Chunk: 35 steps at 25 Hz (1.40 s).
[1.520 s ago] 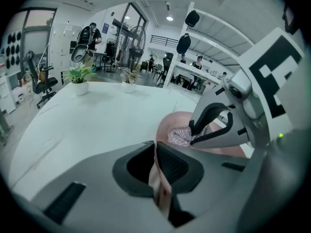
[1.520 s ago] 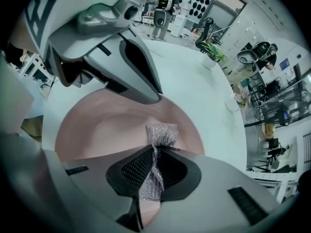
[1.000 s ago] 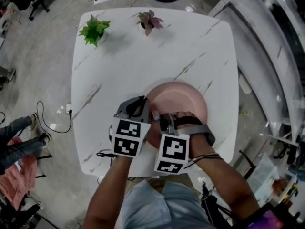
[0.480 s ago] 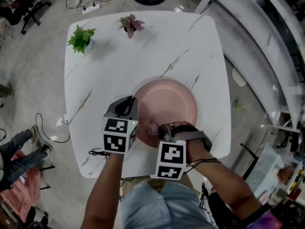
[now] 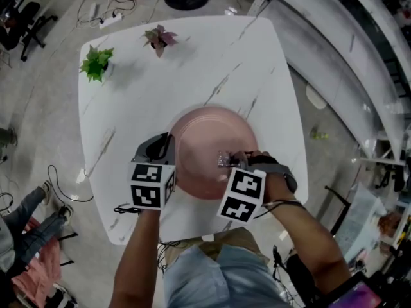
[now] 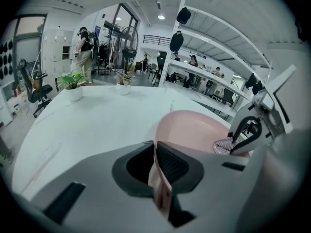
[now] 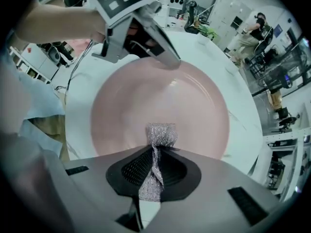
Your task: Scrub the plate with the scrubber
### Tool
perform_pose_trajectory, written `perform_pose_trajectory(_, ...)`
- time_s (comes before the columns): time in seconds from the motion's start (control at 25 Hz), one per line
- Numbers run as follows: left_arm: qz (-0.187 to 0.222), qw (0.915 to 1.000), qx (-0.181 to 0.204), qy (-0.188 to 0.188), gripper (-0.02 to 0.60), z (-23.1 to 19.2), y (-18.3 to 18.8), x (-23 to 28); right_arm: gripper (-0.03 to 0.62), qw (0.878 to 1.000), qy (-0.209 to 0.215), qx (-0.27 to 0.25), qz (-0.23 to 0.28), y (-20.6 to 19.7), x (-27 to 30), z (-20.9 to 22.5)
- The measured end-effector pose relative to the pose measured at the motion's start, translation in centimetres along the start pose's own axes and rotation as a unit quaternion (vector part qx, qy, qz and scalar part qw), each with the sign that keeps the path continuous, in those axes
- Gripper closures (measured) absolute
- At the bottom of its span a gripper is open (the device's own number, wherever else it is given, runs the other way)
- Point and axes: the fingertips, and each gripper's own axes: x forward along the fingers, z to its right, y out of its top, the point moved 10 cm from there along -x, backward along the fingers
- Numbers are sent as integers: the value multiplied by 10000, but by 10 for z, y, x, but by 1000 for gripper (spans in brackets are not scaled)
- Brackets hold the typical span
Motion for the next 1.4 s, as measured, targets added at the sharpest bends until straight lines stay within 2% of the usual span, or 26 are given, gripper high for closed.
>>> perform_pose_trajectory(0.16,-1,10000,-29,1,561,1,-1,0,537,9995,-184,227,-70,-1,3,22)
perform_pose_trajectory(0.44,7,10000,-33,-27,561,1,-1,1,537,9988,-374,311,-85,8,7,53)
perform_pose_trajectory(0.8,91,9999,-90,-15,561,0,-1,3,537,9984,-563,-5,104,40,11,71)
perform_pose_trajectory(1.08,76,9999,-126,0,561,1,-2,2,537,9968,-541,-509,306,66,10,57)
perform_pose_trajectory(1.4,77,9999,-88,-2,560,1,-1,2,537,9929,-242,-973,643,81,5,12)
